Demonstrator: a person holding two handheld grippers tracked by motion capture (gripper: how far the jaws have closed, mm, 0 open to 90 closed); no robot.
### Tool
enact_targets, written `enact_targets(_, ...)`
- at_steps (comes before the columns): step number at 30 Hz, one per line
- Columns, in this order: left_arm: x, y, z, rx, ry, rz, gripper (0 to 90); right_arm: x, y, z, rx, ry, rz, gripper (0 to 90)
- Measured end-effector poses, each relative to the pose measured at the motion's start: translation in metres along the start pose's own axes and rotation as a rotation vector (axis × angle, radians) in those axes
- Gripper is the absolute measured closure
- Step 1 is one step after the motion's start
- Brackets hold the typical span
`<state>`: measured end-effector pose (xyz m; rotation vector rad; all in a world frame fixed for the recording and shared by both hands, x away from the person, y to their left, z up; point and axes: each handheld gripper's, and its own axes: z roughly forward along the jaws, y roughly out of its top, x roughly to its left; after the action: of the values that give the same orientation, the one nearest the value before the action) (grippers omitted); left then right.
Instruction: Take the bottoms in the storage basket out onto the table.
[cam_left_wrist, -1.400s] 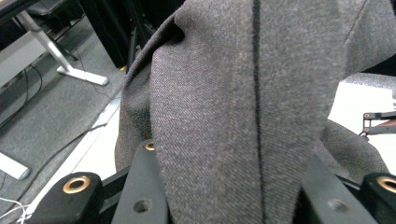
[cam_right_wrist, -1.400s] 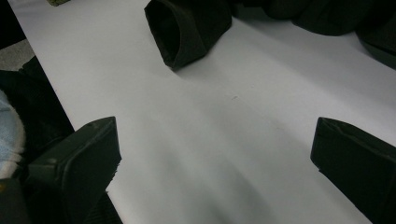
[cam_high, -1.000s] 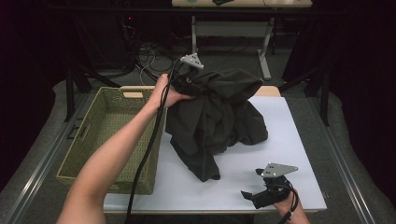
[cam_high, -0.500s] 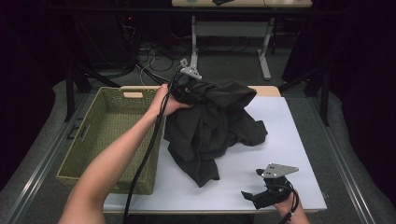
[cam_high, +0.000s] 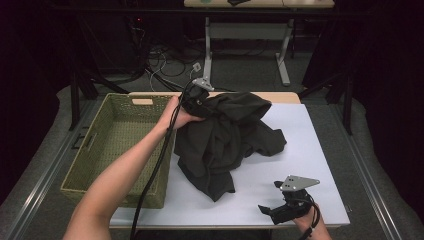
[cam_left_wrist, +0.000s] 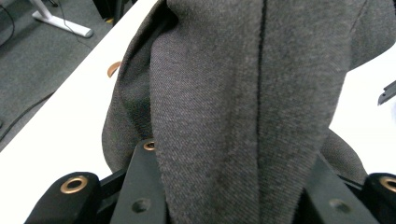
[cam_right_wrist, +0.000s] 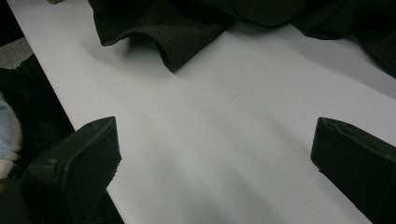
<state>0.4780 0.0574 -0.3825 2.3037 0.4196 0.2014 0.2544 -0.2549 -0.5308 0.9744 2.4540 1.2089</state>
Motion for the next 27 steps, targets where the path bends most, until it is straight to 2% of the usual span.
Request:
enact_targets(4, 0.000, -0.005, 0.004, -0.001, -0.005, -0.008, 68.0, 0.001, 0.001, -0.001, 0.010, -0.009, -0.002, 1.2)
enact_targets(5, 0.000, -0.007, 0.004, 0.004, -0.008, -0.010, 68.0, 0.001, 0.000, 0.000, -0.008, -0.004, 0.002, 1.2)
enact_targets(11, 0.002, -0.014, 0.011, 0.032, -0.024, -0.021, 67.9, 0.000, 0.001, -0.001, 0.004, -0.004, 0.003, 1.2)
enact_targets(12, 0.001, -0.015, 0.013, 0.023, -0.020, -0.030, 67.9, 0.000, 0.001, -0.001, 0.006, -0.008, 0.002, 1.2)
enact_targets(14, 0.001, -0.016, 0.014, 0.042, -0.023, -0.021, 67.9, 0.000, 0.001, -0.001, -0.001, -0.003, 0.006, 1.2)
enact_targets(18, 0.001, -0.020, 0.020, 0.044, -0.029, -0.029, 67.8, 0.001, 0.001, 0.000, 0.001, -0.005, 0.002, 1.2)
enact_targets(22, -0.001, -0.023, 0.026, 0.068, -0.031, -0.029, 67.8, 0.001, 0.001, 0.001, 0.006, 0.001, 0.000, 1.2)
enact_targets(24, -0.001, -0.024, 0.028, 0.080, -0.044, -0.025, 67.8, 0.001, 0.001, 0.001, 0.006, 0.001, 0.000, 1.2)
enact_targets(27, -0.002, -0.026, 0.031, 0.074, -0.040, -0.032, 67.8, 0.001, 0.001, 0.002, -0.003, 0.003, -0.004, 1.2)
